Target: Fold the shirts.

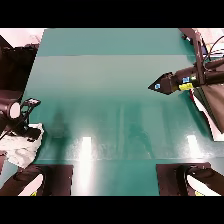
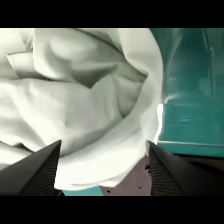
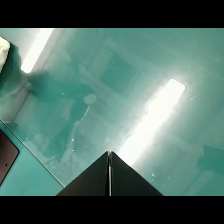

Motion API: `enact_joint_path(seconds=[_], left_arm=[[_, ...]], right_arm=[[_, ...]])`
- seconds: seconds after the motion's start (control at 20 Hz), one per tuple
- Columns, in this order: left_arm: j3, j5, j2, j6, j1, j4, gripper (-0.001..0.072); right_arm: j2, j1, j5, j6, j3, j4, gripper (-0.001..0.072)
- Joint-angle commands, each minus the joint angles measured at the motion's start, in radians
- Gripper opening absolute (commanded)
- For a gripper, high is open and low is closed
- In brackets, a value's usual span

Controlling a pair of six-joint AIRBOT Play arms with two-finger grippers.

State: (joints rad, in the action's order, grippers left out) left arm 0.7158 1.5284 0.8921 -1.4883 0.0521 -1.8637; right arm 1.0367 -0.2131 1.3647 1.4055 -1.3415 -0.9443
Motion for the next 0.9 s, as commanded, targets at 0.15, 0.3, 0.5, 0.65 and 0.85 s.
enact_joint_path(seconds=[0.15, 0.3, 0.5, 0.65, 0.85], left_arm=[[-0.032, -0.025, 0.000, -0.055, -0.001, -0.006, 0.0188], [-0.025, -0.016, 0.000, -0.052, -0.001, 0.028, 0.0024], [0.202, 0.041, -0.002, -0.033, -0.001, 0.197, 0.0023], [0.560, 0.043, -0.003, -0.022, -0.001, 0.538, 0.0023], [0.921, -0.046, 0.001, 0.056, 0.029, 0.892, 0.0022]], right_arm=[[0.000, -0.001, 0.008, -0.001, -0.001, 0.000, 0.0021], [0.000, -0.001, 0.007, -0.001, -0.001, 0.000, 0.0021], [-0.004, -0.001, -0.042, -0.001, -0.002, 0.001, 0.0021], [-0.034, -0.001, -0.129, -0.001, -0.002, 0.000, 0.0020], [-0.086, -0.001, -0.293, 0.000, -0.002, 0.000, 0.0020]])
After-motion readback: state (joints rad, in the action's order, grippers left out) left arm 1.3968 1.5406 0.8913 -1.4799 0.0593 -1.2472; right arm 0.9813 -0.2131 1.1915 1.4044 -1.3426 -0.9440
